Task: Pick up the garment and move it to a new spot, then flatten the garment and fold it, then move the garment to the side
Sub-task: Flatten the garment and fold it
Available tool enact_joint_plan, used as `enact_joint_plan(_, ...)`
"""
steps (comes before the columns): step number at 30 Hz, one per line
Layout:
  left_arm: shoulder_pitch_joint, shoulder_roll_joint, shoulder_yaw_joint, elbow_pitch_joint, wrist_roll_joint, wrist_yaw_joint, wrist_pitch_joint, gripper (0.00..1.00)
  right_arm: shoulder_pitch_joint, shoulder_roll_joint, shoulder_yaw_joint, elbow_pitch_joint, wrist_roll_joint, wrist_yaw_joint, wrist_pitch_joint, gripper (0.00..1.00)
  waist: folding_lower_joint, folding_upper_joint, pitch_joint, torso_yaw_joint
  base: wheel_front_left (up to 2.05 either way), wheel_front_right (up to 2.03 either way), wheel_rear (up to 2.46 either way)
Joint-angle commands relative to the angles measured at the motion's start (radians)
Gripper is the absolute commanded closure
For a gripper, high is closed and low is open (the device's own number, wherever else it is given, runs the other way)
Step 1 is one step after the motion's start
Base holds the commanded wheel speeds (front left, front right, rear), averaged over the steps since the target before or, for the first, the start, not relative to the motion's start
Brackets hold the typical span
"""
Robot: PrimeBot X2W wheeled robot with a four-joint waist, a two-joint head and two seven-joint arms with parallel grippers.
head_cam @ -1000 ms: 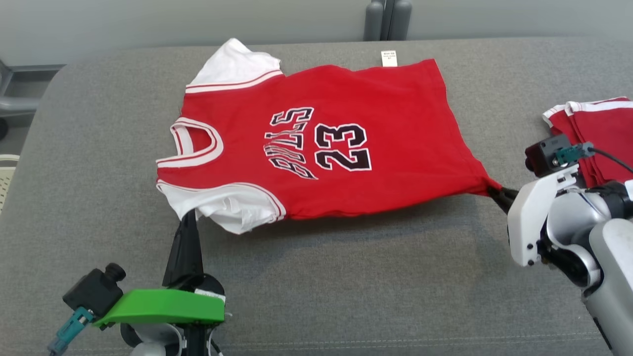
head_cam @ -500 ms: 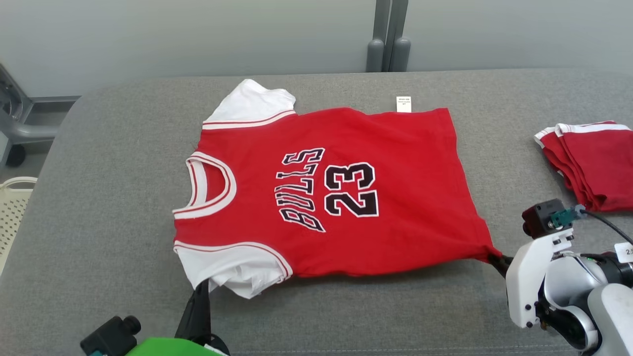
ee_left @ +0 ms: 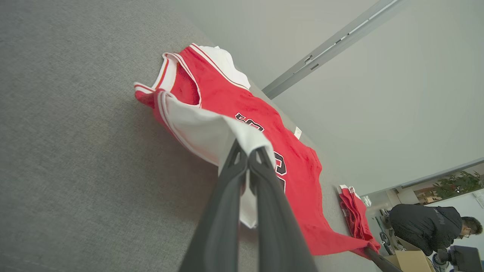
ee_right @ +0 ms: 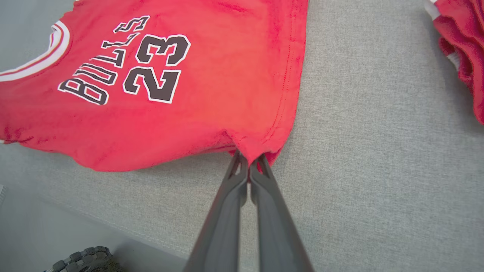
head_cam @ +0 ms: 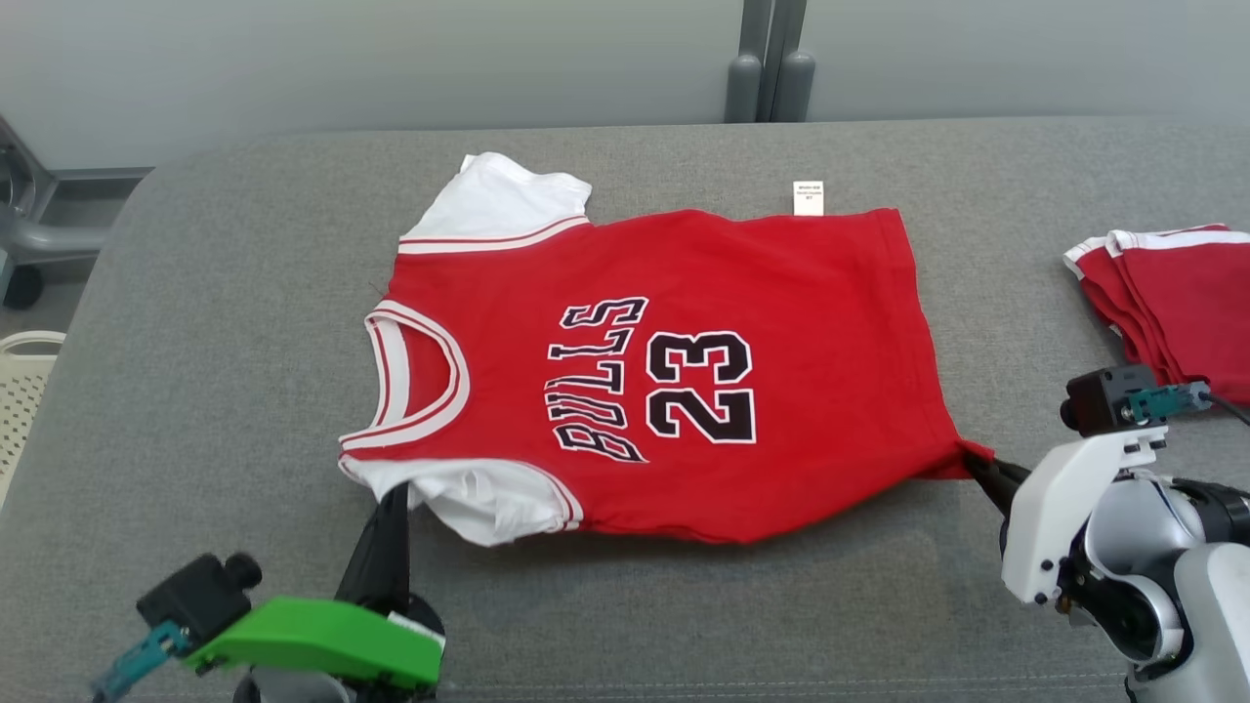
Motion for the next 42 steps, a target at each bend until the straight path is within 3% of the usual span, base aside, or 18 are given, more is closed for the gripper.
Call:
enact_joint_plan(1, -0.038, -0.001, -0.002, 0.014, 0.004, -0.008, 0.004, 1.00, -0.022, 0.011, -0.009, 0.008, 0.008, -0.001, -0.009, 1.00, 0.0001, 0.0000, 0.014, 0.002, 0.00, 0.00, 0.00)
enact_joint_plan(8, -0.278, -0.015, -0.022, 0.195, 0.037, -0.047, 0.026, 1.00, -0.147, 0.080, -0.015, 0.102, 0.024, 0.000, -0.032, 1.00, 0.0001, 0.0000, 0.065, -0.007, 0.00, 0.00, 0.00)
enact_joint_plan(17, -0.479, -0.041, -0.006, 0.438, 0.059, -0.099, -0.025, 1.00, -0.273, 0.101, -0.023, 0.275, -0.019, 0.000, -0.093, 1.00, 0.0001, 0.0000, 0.112, -0.011, 0.00, 0.00, 0.00)
enact_joint_plan(30, -0.645, -0.044, -0.021, 0.696, 0.114, -0.135, -0.097, 1.00, -0.409, 0.129, -0.021, 0.470, -0.096, 0.000, -0.203, 1.00, 0.0001, 0.0000, 0.163, -0.020, 0.00, 0.00, 0.00)
enact_joint_plan(42, -0.743, -0.057, -0.052, 0.841, 0.144, -0.177, -0.135, 1.00, -0.470, 0.125, 0.016, 0.585, -0.127, 0.000, -0.252, 1.00, 0.0001, 0.0000, 0.180, -0.013, 0.00, 0.00, 0.00)
